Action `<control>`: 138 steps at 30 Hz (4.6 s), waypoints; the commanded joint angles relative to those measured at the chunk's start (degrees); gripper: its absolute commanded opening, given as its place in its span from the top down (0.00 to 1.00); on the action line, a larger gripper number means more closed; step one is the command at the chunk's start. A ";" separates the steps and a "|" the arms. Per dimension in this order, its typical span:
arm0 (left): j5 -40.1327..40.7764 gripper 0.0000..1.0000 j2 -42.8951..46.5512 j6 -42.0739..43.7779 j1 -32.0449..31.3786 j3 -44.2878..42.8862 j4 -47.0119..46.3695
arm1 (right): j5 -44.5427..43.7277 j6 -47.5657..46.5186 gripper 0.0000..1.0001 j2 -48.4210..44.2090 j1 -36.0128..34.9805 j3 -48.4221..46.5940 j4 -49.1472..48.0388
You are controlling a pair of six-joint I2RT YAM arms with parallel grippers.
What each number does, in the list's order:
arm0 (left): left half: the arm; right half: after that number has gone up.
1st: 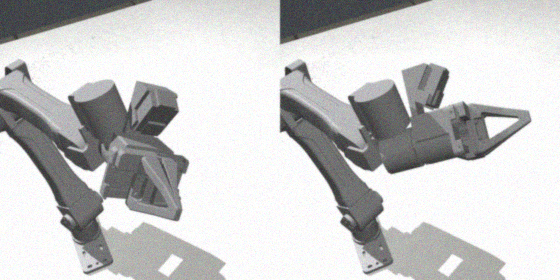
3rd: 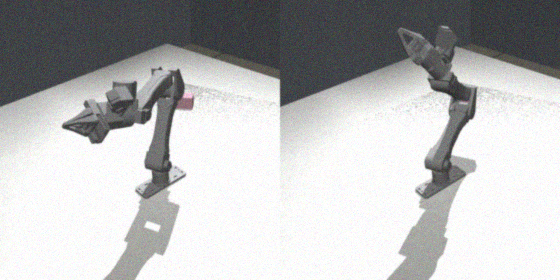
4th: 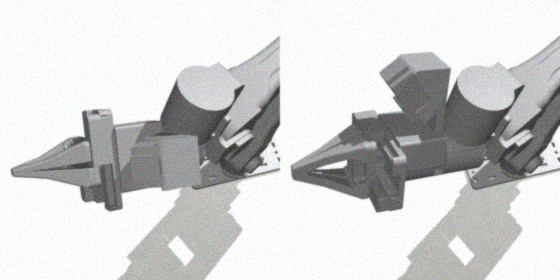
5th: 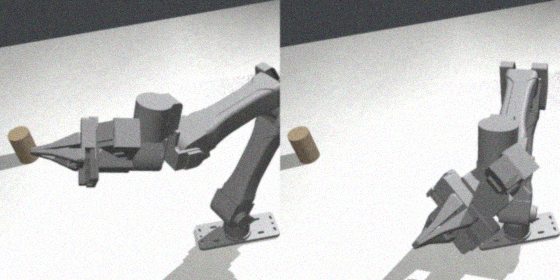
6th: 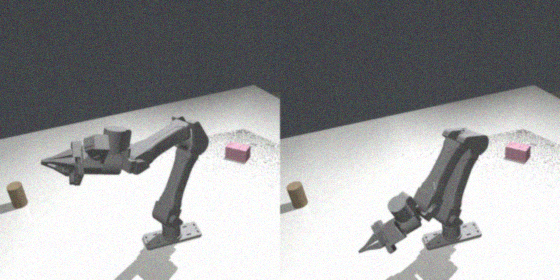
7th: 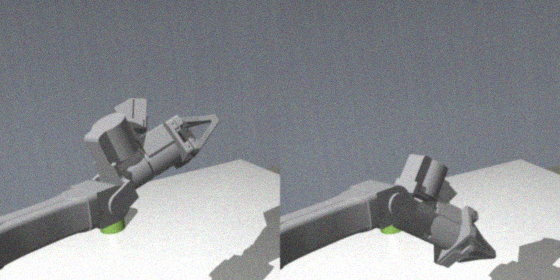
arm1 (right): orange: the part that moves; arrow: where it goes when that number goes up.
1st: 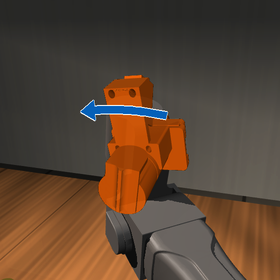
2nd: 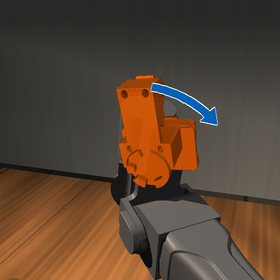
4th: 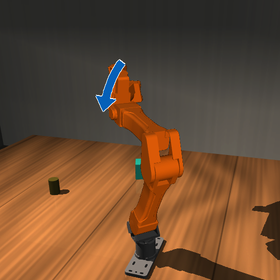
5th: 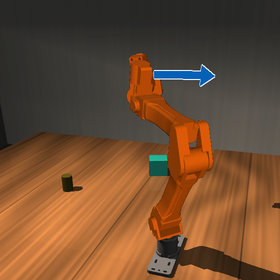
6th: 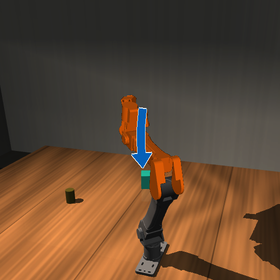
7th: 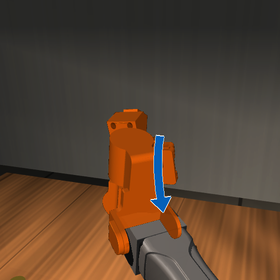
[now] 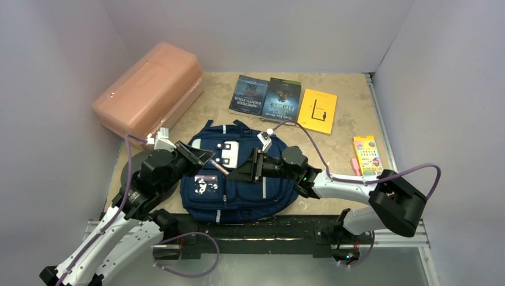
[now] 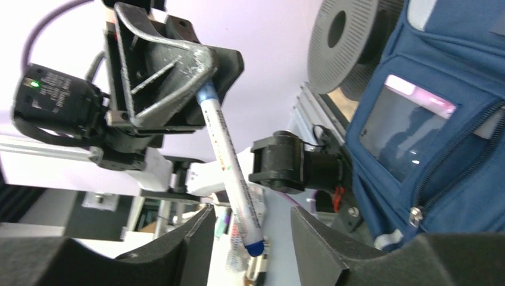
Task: Pack the student bag
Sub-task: Pick up the stationery from the center of the board, then place the stationery in the student bag.
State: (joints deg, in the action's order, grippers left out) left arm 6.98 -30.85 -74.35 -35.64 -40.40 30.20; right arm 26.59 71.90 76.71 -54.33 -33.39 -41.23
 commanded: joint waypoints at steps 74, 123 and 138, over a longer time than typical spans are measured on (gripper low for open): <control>-12.79 0.00 -19.53 28.28 16.83 -0.09 15.14 | 12.42 -46.19 0.80 22.22 5.65 -25.17 38.28; -12.23 0.00 -15.42 26.17 16.83 6.95 11.09 | -12.01 -64.56 0.95 21.31 -4.19 -27.17 34.23; -9.78 0.00 -17.47 31.21 17.48 2.13 15.08 | -11.56 -67.96 0.74 17.79 -4.42 -22.82 40.79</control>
State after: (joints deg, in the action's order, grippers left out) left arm -5.37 -47.16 -46.50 -19.14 -34.65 43.42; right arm 14.35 5.98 95.70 -58.46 -56.64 -1.43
